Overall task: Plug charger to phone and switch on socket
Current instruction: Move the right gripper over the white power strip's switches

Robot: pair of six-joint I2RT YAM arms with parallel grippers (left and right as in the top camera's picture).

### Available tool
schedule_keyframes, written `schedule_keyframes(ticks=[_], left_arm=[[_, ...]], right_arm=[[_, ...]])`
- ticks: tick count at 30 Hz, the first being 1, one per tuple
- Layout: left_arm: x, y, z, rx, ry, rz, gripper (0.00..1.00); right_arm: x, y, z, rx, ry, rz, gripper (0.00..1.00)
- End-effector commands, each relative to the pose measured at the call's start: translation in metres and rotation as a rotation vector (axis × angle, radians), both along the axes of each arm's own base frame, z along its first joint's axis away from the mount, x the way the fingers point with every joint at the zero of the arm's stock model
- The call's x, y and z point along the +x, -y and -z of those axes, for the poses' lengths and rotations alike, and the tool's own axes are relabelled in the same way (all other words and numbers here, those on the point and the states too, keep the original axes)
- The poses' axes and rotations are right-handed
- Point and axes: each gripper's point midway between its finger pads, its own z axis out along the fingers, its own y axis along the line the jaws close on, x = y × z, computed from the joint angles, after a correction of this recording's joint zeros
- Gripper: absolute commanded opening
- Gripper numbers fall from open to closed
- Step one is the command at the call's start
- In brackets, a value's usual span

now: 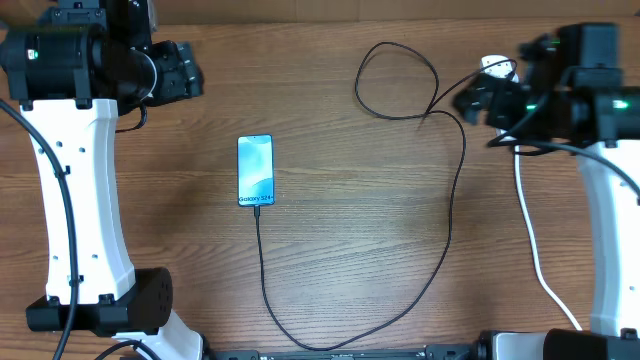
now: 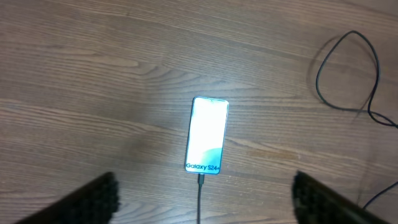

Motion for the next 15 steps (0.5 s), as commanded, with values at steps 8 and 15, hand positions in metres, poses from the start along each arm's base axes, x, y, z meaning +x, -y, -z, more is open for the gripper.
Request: schedule_keyframes(ticks=[8, 15], left_arm=[[-0.004, -0.001, -0.010, 0.004, 0.029, -0.016, 1.00], [-0.002, -0.001, -0.011, 0.004, 0.036, -0.016, 1.00]], right_arm=[[0.017, 0.102, 0.012, -0.061, -0.005, 0.325, 1.00], [0.044, 0.132, 0.048, -0.050, -0.046, 0.394, 1.00]])
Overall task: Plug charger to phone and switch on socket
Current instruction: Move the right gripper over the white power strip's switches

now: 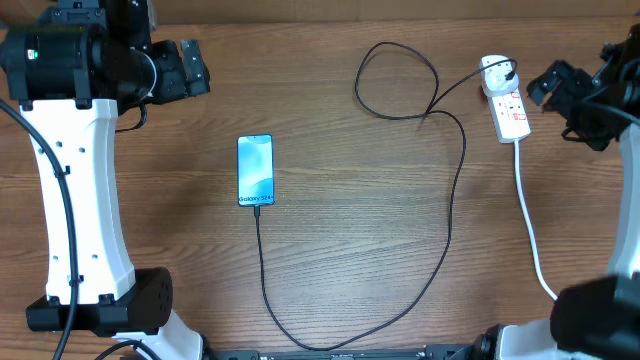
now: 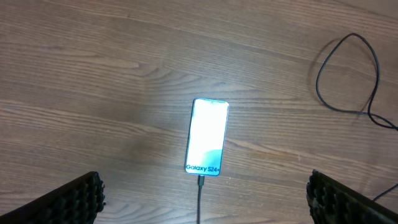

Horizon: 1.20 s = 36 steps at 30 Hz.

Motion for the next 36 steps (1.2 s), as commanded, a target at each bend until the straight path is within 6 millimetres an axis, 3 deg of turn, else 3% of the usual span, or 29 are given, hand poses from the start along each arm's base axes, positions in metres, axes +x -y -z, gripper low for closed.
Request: schedule_keyframes(ticks=[1, 8, 19, 26, 36], left_arm=[[-0.003, -0.001, -0.010, 0.006, 0.031, -0.009, 1.00], [-0.003, -0.001, -0.010, 0.006, 0.031, -0.009, 1.00], [-0.003, -0.001, -0.010, 0.006, 0.031, -0.009, 1.00], [-0.003, -0.001, -0.010, 0.006, 0.031, -0.009, 1.00], [-0.003, -0.001, -0.010, 0.006, 0.031, -0.009, 1.00]], right_arm=[[0.017, 0.017, 0.013, -0.007, 0.002, 0.043, 1.00], [0.050, 0.036, 0.038, -0.040, 0.029, 0.071, 1.00], [0.069, 0.078, 0.069, -0.195, -0.005, 0.178, 1.00], [0.082, 0.091, 0.106, -0.232, -0.048, 0.185, 1.00], [0.098, 0.096, 0.132, -0.232, -0.036, 0.185, 1.00]])
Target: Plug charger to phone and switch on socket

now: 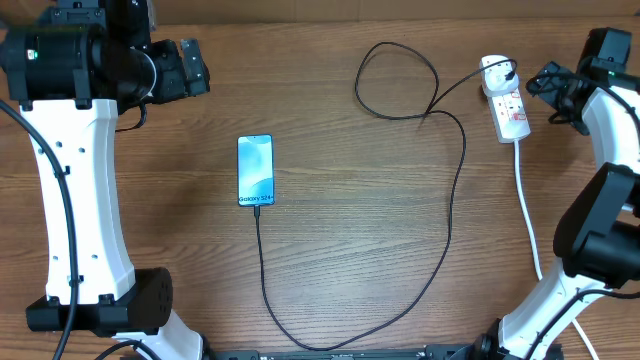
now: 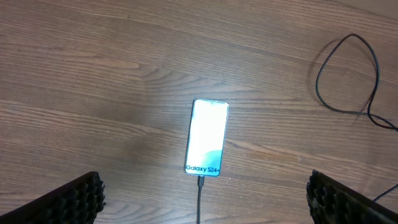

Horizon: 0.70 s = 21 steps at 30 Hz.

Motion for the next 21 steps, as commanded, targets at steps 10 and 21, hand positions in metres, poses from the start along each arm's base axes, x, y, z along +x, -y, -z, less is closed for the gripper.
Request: schedule_keyframes(ticks=[10, 21], left_arm=[[-0.004, -0.001, -0.010, 0.006, 0.029, -0.009, 1.00], [-0.004, -0.001, -0.010, 0.006, 0.029, -0.009, 0.99]], right_arm=[[0.015, 0.010, 0.016, -0.022, 0.013, 0.010, 1.00], [0.024, 0.013, 0.029, -0.027, 0.025, 0.009, 1.00]])
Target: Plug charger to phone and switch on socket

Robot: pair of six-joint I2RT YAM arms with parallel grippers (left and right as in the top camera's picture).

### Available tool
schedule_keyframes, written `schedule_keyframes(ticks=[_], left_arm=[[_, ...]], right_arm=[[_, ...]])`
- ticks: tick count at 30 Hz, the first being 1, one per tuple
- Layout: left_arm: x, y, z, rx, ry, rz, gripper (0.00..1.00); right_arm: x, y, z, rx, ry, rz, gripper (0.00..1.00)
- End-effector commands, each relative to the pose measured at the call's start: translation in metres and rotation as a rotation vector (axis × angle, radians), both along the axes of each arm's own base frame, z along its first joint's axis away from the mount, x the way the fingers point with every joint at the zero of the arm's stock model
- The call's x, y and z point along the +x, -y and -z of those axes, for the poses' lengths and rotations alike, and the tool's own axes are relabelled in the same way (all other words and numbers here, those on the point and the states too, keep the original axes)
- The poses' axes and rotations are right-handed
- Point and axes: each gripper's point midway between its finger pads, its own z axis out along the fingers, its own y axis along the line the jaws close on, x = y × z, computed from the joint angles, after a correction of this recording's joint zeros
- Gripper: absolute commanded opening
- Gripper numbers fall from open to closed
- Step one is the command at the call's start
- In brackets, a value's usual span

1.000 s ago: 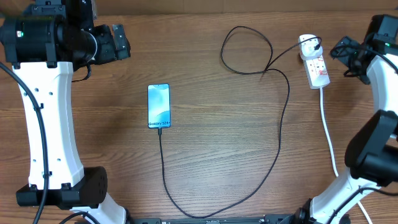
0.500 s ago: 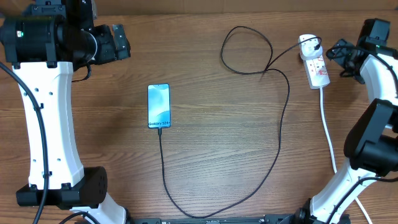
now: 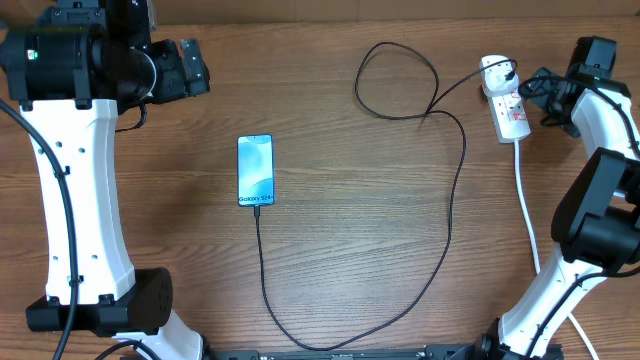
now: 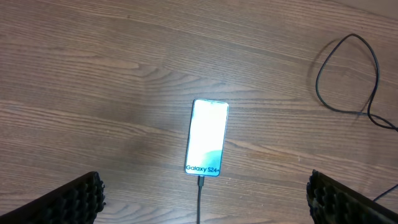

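The phone [image 3: 255,170] lies face up at the left-centre of the table, its screen lit, and shows again in the left wrist view [image 4: 208,137]. The black charger cable [image 3: 452,210] is plugged into the phone's lower end. From there it loops along the front edge and runs up to the plug in the white socket strip [image 3: 508,108] at the far right. My right gripper [image 3: 542,92] hovers just right of the strip; its jaws are too small to read. My left gripper [image 4: 204,190] hangs open high above the phone, holding nothing.
A loose loop of the cable [image 3: 397,80] lies at the back centre. The strip's white cord [image 3: 530,235] trails toward the front right edge. My left arm's white column [image 3: 85,210] stands along the left side.
My right gripper has shifted slightly left, nearer the socket strip, and the arm's upper link now sits a little higher. The phone, cable and left gripper are unchanged.
At first my right gripper was over the socket strip, covering most of it, and my left fingers stood closer together. Then the right gripper was off to the right with the strip uncovered, and the left fingers were wider. Since then the right gripper has stayed beside the strip.
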Motion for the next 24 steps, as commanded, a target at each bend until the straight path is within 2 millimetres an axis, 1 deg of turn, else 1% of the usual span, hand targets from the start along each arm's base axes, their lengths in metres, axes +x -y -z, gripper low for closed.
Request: schedule_keyframes(ticks=[1, 4, 7, 11, 20, 24], left_arm=[[-0.004, -0.001, -0.010, 0.006, 0.029, -0.008, 1.00], [-0.004, -0.001, -0.010, 0.006, 0.029, -0.008, 1.00], [-0.004, -0.001, -0.010, 0.005, 0.029, -0.009, 1.00], [-0.004, -0.001, -0.010, 0.006, 0.029, -0.008, 0.99], [-0.004, -0.001, -0.010, 0.005, 0.029, -0.009, 1.00], [-0.004, -0.001, -0.010, 0.005, 0.029, -0.009, 1.00]], right_arm=[[0.009, 0.008, -0.011, -0.030, 0.035, 0.009, 1.00], [0.010, 0.008, -0.007, -0.030, 0.033, 0.007, 1.00], [0.011, 0.007, 0.002, -0.024, 0.023, 0.002, 1.00], [0.016, -0.002, 0.015, 0.010, 0.016, -0.050, 1.00], [0.024, -0.008, 0.013, 0.002, 0.042, -0.066, 1.00], [0.028, -0.015, 0.012, -0.001, 0.049, -0.079, 1.00]])
